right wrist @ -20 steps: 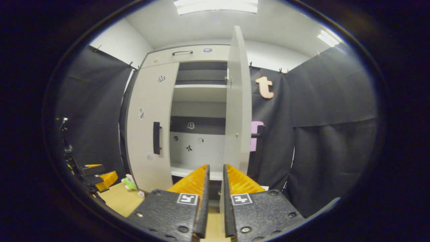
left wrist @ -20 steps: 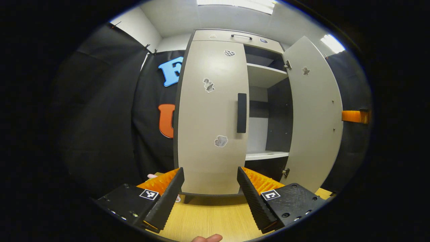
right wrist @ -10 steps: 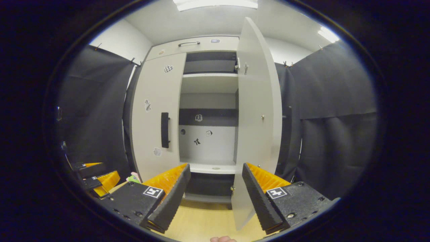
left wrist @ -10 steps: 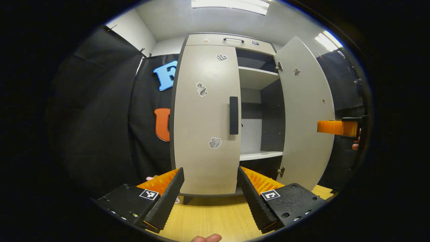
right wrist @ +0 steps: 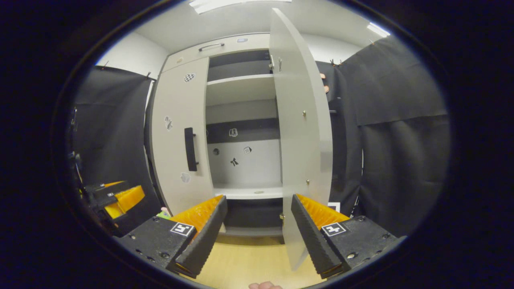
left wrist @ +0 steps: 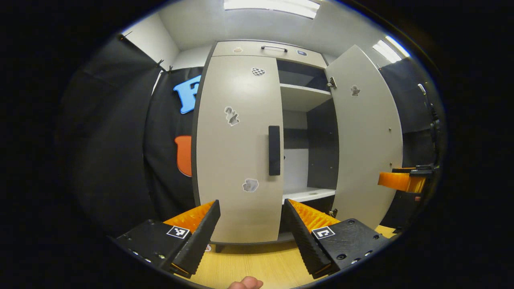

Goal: Open the right door of the double-door shoe cabinet with the right hand, and open the left door with the left hand.

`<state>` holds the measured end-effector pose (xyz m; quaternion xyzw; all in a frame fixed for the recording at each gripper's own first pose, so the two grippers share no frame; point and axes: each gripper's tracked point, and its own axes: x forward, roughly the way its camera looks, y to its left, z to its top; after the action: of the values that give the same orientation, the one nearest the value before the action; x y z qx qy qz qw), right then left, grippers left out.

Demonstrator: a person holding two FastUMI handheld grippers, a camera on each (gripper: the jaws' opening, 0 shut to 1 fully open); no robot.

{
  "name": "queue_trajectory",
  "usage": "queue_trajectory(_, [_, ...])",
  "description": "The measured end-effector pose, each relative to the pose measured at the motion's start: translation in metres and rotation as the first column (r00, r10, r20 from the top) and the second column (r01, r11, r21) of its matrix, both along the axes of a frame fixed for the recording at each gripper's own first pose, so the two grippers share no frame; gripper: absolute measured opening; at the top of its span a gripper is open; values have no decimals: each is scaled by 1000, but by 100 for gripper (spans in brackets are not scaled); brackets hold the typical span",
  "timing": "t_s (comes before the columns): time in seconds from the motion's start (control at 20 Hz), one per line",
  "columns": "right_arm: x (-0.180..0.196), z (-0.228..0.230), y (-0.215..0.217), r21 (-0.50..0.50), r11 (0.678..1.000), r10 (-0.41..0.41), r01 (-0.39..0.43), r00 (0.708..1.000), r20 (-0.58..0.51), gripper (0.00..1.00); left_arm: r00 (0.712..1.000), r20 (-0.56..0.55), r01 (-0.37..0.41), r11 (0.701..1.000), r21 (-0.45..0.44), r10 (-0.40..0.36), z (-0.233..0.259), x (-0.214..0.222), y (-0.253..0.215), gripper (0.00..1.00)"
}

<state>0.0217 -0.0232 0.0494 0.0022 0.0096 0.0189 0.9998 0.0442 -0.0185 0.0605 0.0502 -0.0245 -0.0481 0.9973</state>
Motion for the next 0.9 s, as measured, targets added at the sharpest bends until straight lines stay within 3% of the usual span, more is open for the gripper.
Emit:
queue_trajectory(0.45, [-14,7,-4,-29,999,-22,23,999,37,100,994,55,97,995,16,-98,67,74,-65,96])
queue_trajectory(0.9, [-21,5,-18,1,999,-46,46,998,40,100,999,-32,13,1000,-13,-14,48,165,-65,96])
